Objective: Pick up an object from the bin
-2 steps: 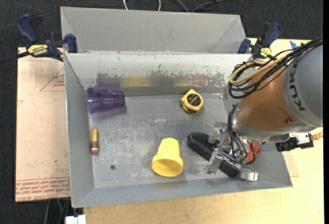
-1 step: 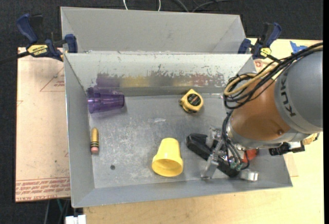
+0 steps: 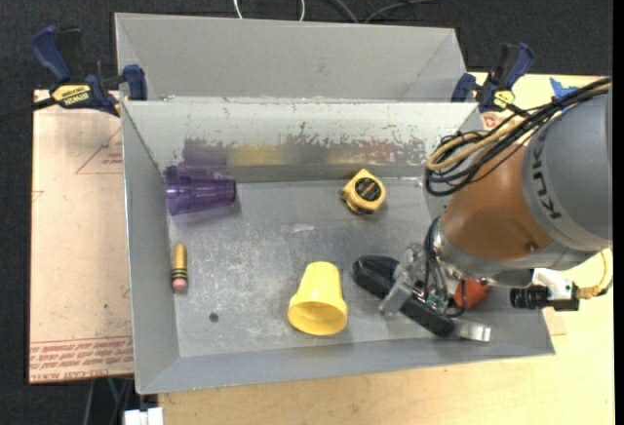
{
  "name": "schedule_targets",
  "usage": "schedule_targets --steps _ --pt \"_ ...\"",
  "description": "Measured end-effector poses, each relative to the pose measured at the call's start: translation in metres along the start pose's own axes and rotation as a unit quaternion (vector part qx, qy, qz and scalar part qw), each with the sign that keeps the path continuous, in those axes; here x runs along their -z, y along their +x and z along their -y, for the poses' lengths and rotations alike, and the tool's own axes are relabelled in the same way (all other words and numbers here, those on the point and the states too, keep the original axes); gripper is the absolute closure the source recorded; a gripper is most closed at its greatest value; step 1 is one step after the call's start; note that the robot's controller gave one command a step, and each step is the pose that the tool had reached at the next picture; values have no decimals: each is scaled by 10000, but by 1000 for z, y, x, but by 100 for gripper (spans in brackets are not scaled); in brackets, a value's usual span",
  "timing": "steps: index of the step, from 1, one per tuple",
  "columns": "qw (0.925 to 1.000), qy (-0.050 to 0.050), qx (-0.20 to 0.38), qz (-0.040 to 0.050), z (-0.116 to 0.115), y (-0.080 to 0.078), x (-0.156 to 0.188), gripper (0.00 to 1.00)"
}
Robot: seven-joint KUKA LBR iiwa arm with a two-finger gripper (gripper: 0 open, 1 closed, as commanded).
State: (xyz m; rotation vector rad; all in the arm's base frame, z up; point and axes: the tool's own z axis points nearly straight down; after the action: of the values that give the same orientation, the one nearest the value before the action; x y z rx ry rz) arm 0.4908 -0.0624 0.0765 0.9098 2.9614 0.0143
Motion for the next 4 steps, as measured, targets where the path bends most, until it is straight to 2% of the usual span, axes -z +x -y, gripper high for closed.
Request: schedule_targets --steps 1,2,3,4 --pt "10000 0 0 1 0 0 0 100" --pt "10000 27 9 -67 1 3 18 100" --pt "9999 47 11 -101 1 4 51 100" --pt "10000 28 17 -68 0 1 81 100"
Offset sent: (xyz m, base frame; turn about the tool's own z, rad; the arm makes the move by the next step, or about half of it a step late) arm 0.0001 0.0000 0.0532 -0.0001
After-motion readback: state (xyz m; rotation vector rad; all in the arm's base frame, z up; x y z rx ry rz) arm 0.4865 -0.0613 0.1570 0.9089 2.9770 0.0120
